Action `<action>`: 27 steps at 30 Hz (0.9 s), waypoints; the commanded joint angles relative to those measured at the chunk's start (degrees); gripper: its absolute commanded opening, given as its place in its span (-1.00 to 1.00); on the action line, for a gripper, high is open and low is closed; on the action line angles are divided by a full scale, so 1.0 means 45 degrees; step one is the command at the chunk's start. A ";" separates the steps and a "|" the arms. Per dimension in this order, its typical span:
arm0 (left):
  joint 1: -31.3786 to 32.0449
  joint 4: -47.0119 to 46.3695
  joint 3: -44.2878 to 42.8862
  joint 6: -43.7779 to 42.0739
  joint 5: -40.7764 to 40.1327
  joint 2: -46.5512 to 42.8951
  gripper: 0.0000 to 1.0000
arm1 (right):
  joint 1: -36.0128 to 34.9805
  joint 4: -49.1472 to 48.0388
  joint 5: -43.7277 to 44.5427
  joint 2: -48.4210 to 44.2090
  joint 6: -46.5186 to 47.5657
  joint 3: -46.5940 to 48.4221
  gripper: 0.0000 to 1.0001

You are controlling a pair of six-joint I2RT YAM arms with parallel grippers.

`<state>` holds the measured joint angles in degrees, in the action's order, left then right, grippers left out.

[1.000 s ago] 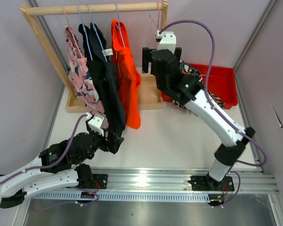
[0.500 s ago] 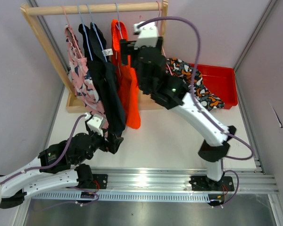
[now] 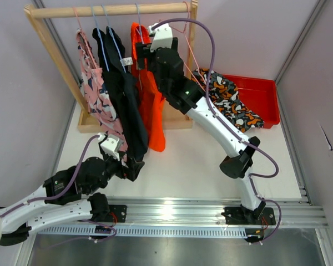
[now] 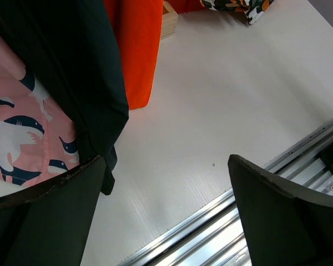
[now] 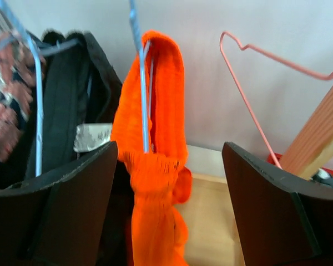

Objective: Remove the shorts from the hanger

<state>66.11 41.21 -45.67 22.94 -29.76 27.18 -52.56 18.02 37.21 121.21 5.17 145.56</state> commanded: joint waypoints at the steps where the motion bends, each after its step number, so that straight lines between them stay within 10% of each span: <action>1: -0.0022 -0.0428 0.0091 -0.0234 0.0148 -0.0122 0.98 | 0.0368 -0.1894 -0.1565 -0.0080 -0.0581 0.0370 0.64; 27: -0.0022 -0.0447 0.0129 -0.0234 0.0187 -0.0219 0.99 | 0.2089 -0.4375 -0.4890 0.2186 -0.2711 0.1365 0.24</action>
<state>66.11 41.17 -45.65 22.87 -29.56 26.20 -43.72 4.01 16.71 130.72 -6.92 148.03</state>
